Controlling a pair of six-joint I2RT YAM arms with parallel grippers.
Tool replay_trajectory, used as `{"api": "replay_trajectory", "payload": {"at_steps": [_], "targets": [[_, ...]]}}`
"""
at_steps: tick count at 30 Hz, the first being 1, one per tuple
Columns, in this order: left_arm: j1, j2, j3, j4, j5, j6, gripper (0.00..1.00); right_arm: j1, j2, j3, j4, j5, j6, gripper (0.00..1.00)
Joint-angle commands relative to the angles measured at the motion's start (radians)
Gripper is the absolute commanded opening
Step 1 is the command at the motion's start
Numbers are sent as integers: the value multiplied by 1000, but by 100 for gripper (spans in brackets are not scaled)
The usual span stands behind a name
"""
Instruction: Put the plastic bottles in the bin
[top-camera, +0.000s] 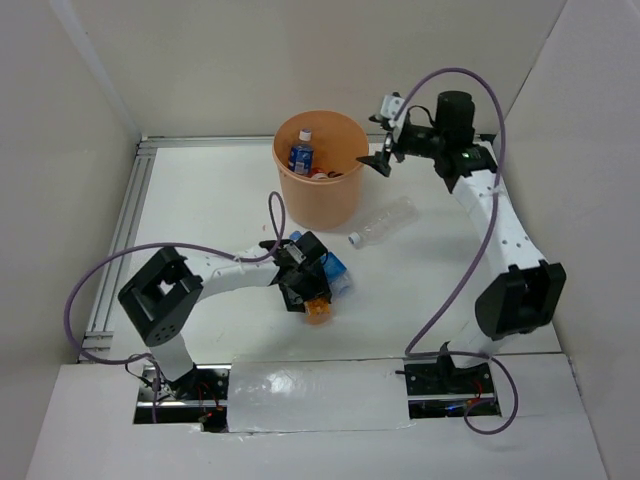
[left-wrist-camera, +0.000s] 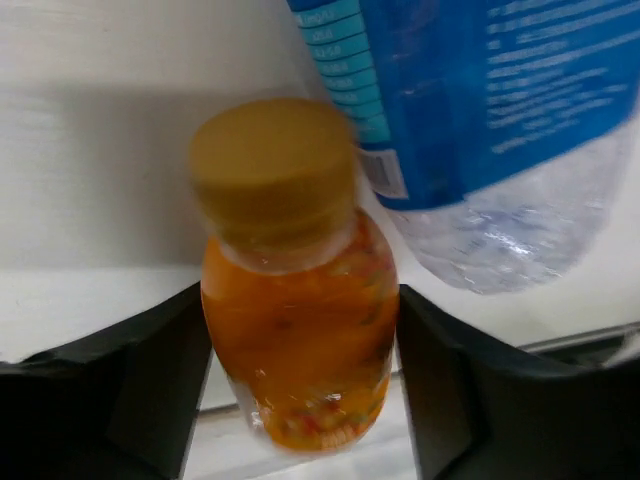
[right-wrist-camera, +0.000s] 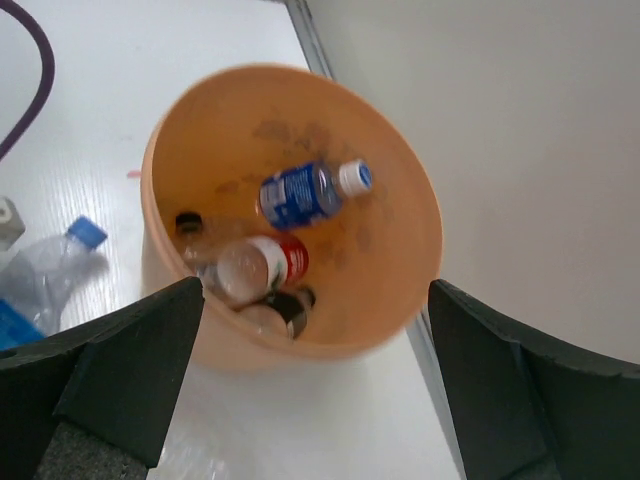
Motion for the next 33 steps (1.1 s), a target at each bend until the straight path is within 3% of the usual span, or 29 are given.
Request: {"api": "replay_trajectory", "payload": {"at_steps": [1, 2, 5, 6, 8, 9, 10, 12, 13, 14, 16, 17, 18, 20, 21, 24, 25, 28, 32, 33], "targets": [[-11, 64, 40, -40, 24, 14, 77, -64, -101, -142, 83, -22, 66, 100], [-11, 73, 40, -49, 24, 27, 51, -78, -113, -167, 72, -22, 66, 100], [-45, -18, 5, -85, 13, 52, 24, -135, -151, -253, 14, -22, 57, 100], [-71, -108, 5, -100, -29, 76, 11, -170, -165, -305, -14, -22, 5, 97], [-118, -201, 23, -160, -92, 115, 6, -201, -165, -345, -79, -34, -75, 91], [-131, -244, 43, -169, -144, 179, 0, -216, -153, -360, -104, -48, -139, 81], [-141, -325, 92, -180, -175, 202, 0, -250, -141, -371, -130, -57, -171, 74], [-151, -393, 136, -163, -249, 271, 0, -280, -106, -371, -187, -73, -204, 50], [-151, -417, 159, -151, -291, 322, 0, -303, -66, -350, -208, -85, -230, 28], [-151, -448, 207, -129, -324, 357, 0, -313, -46, -350, -227, -85, -230, 24], [-128, -448, 257, -38, -449, 446, 3, -313, -1, -337, -236, -85, -239, 27], [-106, -436, 312, 7, -465, 483, 4, -313, 8, -351, -236, -71, -251, 54], [-74, -396, 340, 56, -477, 515, 6, -313, 8, -366, -198, -50, -251, 71], [-48, -338, 432, 181, -554, 598, 9, -313, 17, -412, -196, -37, -338, 87], [-37, -306, 463, 222, -582, 626, 13, -313, 17, -428, -215, -37, -415, 100], [10, -169, 567, 359, -683, 693, 23, -304, 17, -486, -215, 5, -654, 100], [35, -137, 590, 393, -692, 712, 31, -304, 17, -495, -191, 18, -700, 100], [78, 6, 719, 431, -724, 753, 41, -291, 60, -480, -181, 58, -790, 100], [148, 231, 969, 267, -726, 762, 75, -270, 129, -431, -137, 67, -790, 100], [159, 268, 1042, 239, -708, 762, 92, -270, 129, -416, -137, 67, -790, 100]]}}
